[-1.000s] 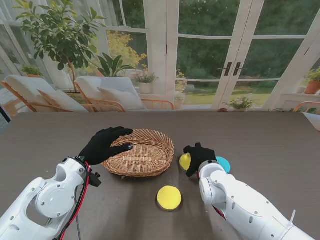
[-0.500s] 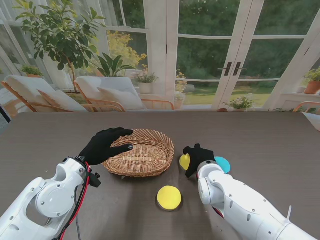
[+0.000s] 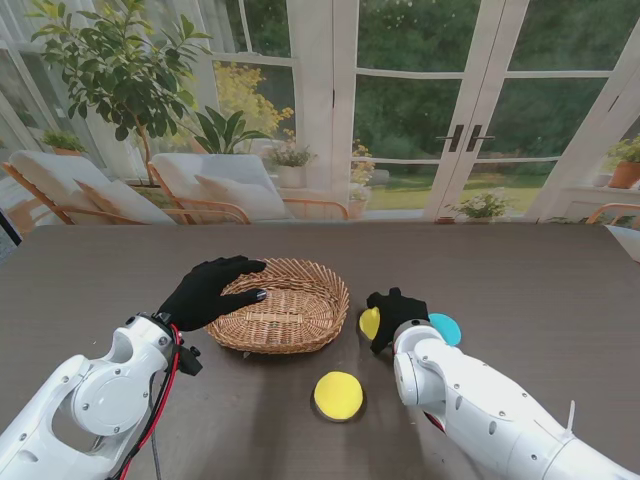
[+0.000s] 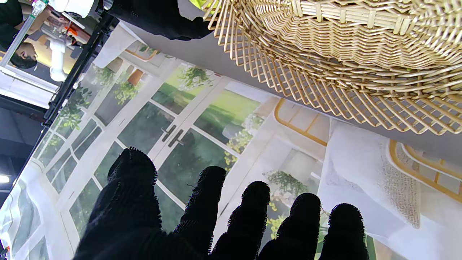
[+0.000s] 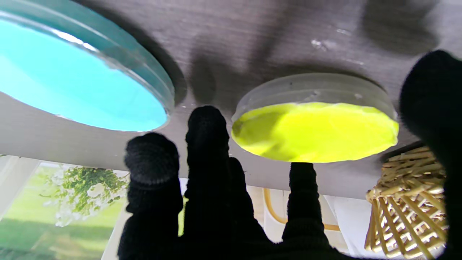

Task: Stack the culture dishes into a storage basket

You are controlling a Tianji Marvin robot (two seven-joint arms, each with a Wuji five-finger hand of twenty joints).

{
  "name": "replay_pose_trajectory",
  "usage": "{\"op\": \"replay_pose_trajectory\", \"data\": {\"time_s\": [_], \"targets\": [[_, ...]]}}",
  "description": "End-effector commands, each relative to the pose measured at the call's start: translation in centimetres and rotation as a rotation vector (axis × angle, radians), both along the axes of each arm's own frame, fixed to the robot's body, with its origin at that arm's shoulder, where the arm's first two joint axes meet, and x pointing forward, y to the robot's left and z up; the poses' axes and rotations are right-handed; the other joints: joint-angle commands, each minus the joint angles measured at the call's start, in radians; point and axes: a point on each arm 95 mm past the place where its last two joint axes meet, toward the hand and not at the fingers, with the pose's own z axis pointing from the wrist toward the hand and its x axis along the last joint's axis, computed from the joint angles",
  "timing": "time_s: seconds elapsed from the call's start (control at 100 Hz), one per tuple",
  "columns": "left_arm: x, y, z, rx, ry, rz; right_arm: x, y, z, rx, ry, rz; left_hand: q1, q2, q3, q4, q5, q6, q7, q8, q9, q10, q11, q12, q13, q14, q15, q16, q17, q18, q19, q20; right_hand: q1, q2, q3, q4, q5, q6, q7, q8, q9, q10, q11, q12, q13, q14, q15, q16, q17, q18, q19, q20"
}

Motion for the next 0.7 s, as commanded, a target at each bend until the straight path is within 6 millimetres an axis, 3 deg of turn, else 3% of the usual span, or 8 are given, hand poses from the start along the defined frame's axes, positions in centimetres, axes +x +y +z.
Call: {"op": "replay_pose_trajectory", "data": {"time_s": [0.0, 0.69], "targets": [[-0.1, -0.3, -0.1, 0.009, 0.021, -0.013, -0.2, 0.2, -0.5, -0.004, 0.025, 0.000, 0.021, 0.060, -0.009, 0.032, 0.014, 0.008, 0.000, -0.004, 0.004, 0.002, -0.013, 0.009, 0.017, 0.013, 0.000, 0.003, -0.018, 0.005, -0.012, 0.012, 0.022, -0.033, 0.093, -0.008, -0.034, 0.001, 0.028, 0.007, 0.018, 0.034, 0.025, -0.009, 0.044, -0.006, 0.021, -0.007, -0.094, -0.009, 0.058, 0.002], [-0.2, -0.3, -0.1, 0.018, 0.031, -0.015, -0.2, -0.2, -2.3, -0.018, 0.067, -0.003, 0.022, 0.063, -0.010, 0.032, 0.026, 0.014, 0.003, -0.002, 0.006, 0.004, -0.013, 0.010, 0.025, 0.015, 0.003, 0.005, -0.014, 0.005, -0.011, 0.013, 0.153, -0.015, 0.161, 0.034, 0.085, -0.024, 0.149, -0.011, 0.322, 0.038, 0.053, 0.000, 0.244, -0.038, 0.046, -0.038, 0.073, 0.035, 0.083, -0.032]]}}
